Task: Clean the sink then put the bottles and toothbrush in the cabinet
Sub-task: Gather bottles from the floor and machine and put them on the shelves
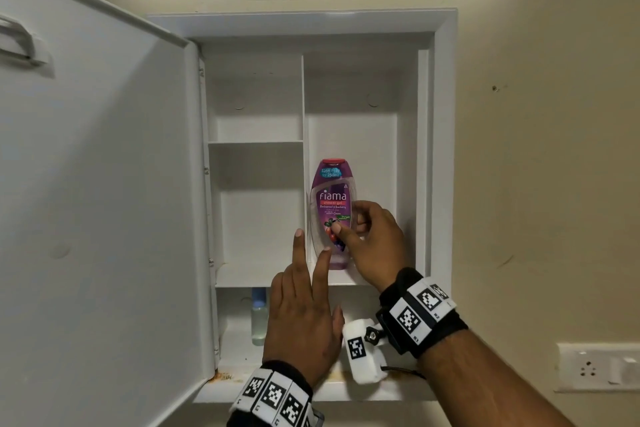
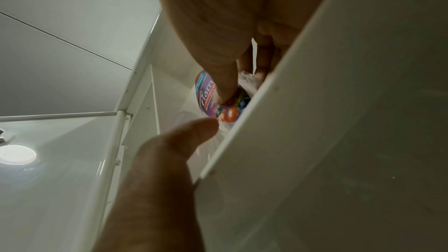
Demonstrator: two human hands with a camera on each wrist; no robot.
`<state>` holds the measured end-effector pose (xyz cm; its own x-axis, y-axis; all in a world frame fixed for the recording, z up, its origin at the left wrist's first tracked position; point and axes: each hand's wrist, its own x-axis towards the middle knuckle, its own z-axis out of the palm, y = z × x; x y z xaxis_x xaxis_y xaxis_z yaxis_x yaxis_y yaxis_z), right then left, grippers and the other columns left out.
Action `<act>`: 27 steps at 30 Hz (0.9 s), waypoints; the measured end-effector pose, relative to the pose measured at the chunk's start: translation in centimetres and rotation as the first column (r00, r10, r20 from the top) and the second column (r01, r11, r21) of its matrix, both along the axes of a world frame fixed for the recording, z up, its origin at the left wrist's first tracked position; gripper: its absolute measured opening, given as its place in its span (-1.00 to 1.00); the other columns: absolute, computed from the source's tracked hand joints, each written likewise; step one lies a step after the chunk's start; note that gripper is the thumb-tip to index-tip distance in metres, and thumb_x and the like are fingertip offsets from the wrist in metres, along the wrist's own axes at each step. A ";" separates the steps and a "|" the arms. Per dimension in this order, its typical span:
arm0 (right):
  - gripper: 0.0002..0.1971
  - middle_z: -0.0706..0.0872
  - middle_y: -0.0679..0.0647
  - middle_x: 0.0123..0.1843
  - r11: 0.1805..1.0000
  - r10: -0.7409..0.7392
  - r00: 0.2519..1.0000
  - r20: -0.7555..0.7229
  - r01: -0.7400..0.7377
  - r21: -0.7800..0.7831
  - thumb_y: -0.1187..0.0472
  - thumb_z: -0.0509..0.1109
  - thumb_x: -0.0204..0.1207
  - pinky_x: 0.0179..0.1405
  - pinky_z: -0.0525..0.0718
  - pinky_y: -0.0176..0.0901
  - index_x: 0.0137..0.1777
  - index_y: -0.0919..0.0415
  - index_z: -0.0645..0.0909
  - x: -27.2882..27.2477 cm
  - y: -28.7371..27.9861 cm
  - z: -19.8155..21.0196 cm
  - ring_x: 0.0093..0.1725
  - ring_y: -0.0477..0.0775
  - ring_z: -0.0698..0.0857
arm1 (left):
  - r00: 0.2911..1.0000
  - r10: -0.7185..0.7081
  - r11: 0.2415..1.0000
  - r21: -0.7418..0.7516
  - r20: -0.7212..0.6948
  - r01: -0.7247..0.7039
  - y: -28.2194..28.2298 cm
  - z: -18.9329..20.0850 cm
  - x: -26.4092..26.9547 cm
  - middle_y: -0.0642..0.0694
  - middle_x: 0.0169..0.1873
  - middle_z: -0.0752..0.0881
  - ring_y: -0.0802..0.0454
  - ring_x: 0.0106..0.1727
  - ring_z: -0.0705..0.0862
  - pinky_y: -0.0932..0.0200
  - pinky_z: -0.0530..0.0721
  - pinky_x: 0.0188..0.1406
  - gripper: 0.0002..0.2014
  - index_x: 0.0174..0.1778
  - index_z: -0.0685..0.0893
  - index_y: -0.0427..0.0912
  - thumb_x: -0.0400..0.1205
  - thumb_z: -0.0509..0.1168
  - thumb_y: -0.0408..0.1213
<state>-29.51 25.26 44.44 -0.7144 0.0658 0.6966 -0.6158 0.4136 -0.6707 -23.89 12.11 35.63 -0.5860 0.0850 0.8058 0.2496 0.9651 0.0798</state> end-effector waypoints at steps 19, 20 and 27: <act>-0.51 0.41 -0.12 0.50 0.995 0.081 0.957 -0.278 -0.092 -0.027 0.15 0.45 0.58 0.50 0.46 -0.23 0.47 -0.02 0.42 5.7 2.3 -5.4 0.52 -0.13 0.41 | 0.996 -0.065 0.998 -0.009 0.055 0.066 -1.2 -2.7 3.7 -0.10 0.77 -0.13 -0.08 0.78 -0.14 -0.20 0.16 0.71 -0.11 0.76 0.06 -0.13 0.56 0.39 -0.22; -0.58 0.44 -0.13 0.45 0.996 0.077 0.948 -0.310 -0.087 -0.019 0.18 0.44 0.57 0.49 0.43 -0.25 0.40 -0.01 0.49 6.3 2.4 -5.9 0.50 -0.15 0.42 | 0.995 -0.090 0.996 0.015 0.053 0.090 -1.2 -3.3 4.6 -0.07 0.77 -0.11 -0.06 0.78 -0.12 -0.14 0.14 0.72 -0.13 0.75 0.06 -0.12 0.57 0.39 -0.23; -0.86 0.62 0.03 0.14 0.948 0.294 0.899 -0.323 -0.317 -0.020 0.39 0.45 0.56 0.14 0.69 -0.21 0.02 0.16 0.74 9.3 1.1 -12.2 0.15 -0.03 0.68 | 0.984 -0.074 0.985 0.166 0.163 0.046 -2.8 -11.6 12.0 -0.05 0.66 0.29 -0.02 0.72 0.20 -0.11 0.30 0.65 -0.30 0.66 0.28 -0.12 0.58 0.35 -0.22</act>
<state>-20.22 26.38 32.19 -0.4538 -0.0638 0.8888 -0.8868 0.1301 -0.4435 -11.87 9.31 23.99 -0.7117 0.0011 0.7025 0.2766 0.9196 0.2788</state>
